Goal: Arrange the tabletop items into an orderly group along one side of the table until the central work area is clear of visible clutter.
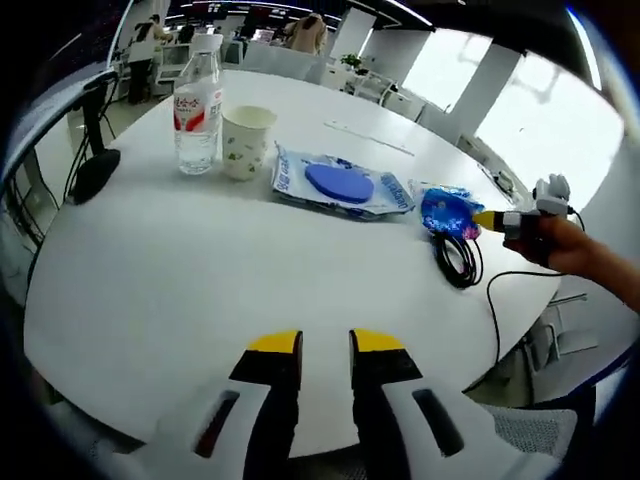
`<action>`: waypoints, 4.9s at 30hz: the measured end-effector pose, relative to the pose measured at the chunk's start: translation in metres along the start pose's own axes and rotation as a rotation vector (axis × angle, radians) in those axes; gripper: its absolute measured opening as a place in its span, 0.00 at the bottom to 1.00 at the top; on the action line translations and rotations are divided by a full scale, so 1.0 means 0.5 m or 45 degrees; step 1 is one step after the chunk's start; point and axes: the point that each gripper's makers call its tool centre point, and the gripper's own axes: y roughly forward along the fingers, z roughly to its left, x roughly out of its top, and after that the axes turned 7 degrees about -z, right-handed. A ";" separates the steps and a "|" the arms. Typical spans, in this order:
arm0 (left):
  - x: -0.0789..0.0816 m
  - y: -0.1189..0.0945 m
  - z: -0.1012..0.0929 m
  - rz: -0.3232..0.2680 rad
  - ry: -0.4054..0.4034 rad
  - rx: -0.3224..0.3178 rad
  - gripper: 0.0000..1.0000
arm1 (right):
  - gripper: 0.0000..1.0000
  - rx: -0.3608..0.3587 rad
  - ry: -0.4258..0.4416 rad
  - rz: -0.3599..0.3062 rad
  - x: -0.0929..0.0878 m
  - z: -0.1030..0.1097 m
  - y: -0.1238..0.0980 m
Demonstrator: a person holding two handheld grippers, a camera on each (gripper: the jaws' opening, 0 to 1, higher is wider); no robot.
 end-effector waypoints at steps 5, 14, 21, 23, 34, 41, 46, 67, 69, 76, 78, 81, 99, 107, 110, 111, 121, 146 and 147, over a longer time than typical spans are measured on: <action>0.006 -0.023 0.005 -0.021 0.041 0.008 0.17 | 0.00 -0.006 -0.005 0.012 0.013 -0.010 0.013; -0.001 -0.042 0.030 -0.028 0.038 0.058 0.18 | 0.00 -0.006 -0.064 0.042 0.049 -0.031 0.045; -0.006 -0.050 0.039 -0.030 0.049 0.088 0.19 | 0.00 0.038 -0.221 0.123 0.058 -0.038 0.071; -0.009 -0.051 0.041 -0.030 0.042 0.092 0.19 | 0.00 0.043 -0.250 0.135 0.059 -0.038 0.078; -0.020 -0.055 0.050 -0.021 0.023 0.123 0.19 | 0.01 0.063 -0.242 0.194 0.032 -0.048 0.111; -0.024 -0.059 0.057 -0.018 0.019 0.139 0.19 | 0.01 0.120 -0.420 0.257 0.005 -0.041 0.103; -0.031 -0.059 0.064 -0.012 0.017 0.151 0.18 | 0.01 0.114 -0.387 0.252 0.007 -0.053 0.102; -0.023 -0.068 0.068 -0.042 0.019 0.161 0.19 | 0.13 0.062 -0.311 0.217 0.020 -0.068 0.092; -0.021 -0.070 0.069 -0.050 0.011 0.163 0.19 | 0.13 0.060 -0.311 0.215 0.022 -0.068 0.089; -0.009 -0.074 0.071 -0.075 0.022 0.166 0.19 | 0.14 0.062 -0.317 0.188 0.029 -0.061 0.066; -0.002 -0.076 0.071 -0.087 0.028 0.166 0.19 | 0.14 0.062 -0.321 0.185 0.026 -0.062 0.057; 0.003 -0.076 0.072 -0.102 0.030 0.164 0.19 | 0.15 0.060 -0.337 0.180 0.022 -0.062 0.039; 0.061 -0.078 0.075 -0.182 0.106 0.128 0.21 | 0.21 0.145 -0.444 0.089 -0.029 -0.002 -0.076; 0.089 -0.077 0.070 -0.200 0.185 0.098 0.23 | 0.29 0.191 -0.500 0.051 -0.049 0.046 -0.118; 0.104 -0.081 0.067 -0.217 0.229 0.083 0.24 | 0.30 0.226 -0.555 0.060 -0.069 0.068 -0.139; 0.108 -0.081 0.067 -0.221 0.237 0.080 0.24 | 0.32 0.241 -0.559 0.063 -0.074 0.074 -0.143; 0.128 -0.084 0.078 -0.231 0.307 0.051 0.26 | 0.38 0.269 -0.594 0.089 -0.106 0.087 -0.171; 0.123 -0.094 0.103 -0.203 0.326 -0.027 0.37 | 0.47 0.252 -0.492 0.063 -0.163 0.171 -0.185; 0.122 -0.094 0.103 -0.202 0.323 -0.027 0.38 | 0.47 0.250 -0.487 0.065 -0.166 0.173 -0.184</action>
